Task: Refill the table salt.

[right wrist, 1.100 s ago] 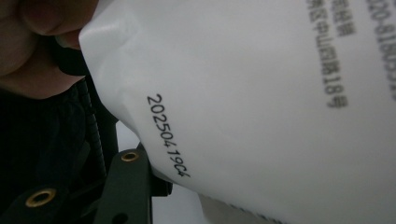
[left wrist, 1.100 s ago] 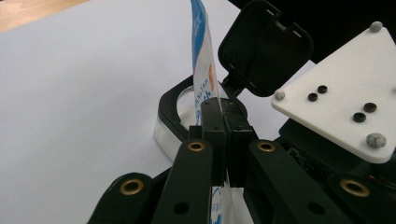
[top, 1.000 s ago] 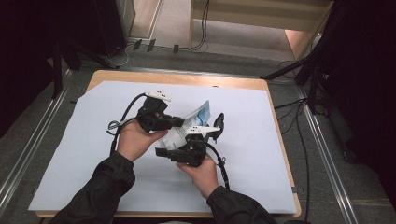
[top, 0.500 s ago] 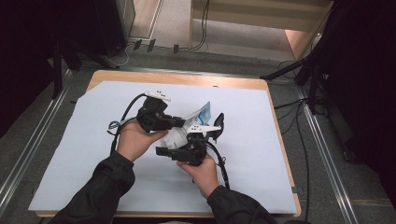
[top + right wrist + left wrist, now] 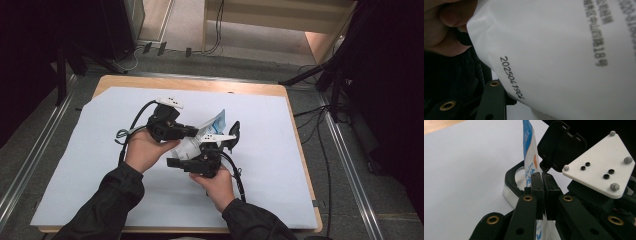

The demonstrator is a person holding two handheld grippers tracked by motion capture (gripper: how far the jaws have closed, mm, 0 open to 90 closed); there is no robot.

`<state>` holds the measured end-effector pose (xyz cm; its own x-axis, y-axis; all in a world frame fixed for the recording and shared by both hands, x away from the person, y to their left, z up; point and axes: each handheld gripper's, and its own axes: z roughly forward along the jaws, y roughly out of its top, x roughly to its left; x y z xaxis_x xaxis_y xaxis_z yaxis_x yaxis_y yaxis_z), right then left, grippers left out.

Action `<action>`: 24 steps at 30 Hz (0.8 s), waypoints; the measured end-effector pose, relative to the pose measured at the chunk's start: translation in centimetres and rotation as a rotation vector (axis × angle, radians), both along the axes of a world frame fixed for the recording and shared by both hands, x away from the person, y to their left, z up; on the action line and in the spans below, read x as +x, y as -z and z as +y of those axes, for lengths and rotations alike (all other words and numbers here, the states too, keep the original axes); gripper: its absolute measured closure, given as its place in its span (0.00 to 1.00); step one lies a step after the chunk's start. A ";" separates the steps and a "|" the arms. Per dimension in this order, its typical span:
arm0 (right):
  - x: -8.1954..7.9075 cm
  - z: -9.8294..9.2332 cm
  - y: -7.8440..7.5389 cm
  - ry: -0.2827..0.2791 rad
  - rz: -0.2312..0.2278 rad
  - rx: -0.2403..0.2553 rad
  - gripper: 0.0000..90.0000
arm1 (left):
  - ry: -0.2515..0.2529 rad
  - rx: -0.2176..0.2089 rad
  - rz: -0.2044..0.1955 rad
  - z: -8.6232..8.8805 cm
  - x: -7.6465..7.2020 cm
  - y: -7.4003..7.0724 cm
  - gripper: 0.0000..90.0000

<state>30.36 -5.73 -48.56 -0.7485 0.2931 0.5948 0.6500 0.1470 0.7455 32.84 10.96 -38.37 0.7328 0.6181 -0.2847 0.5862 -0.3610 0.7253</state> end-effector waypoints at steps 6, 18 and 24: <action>0.0 0.0 0.0 -0.002 -0.001 -0.003 0.63 | 0.001 0.005 -0.003 0.0 0.0 0.0 1.00; 0.0 0.1 0.1 -0.003 -0.010 -0.014 0.61 | -0.002 0.017 -0.010 0.1 0.0 0.0 1.00; -0.1 0.1 0.1 0.003 -0.011 -0.018 0.61 | -0.003 0.015 -0.010 0.1 0.0 0.0 1.00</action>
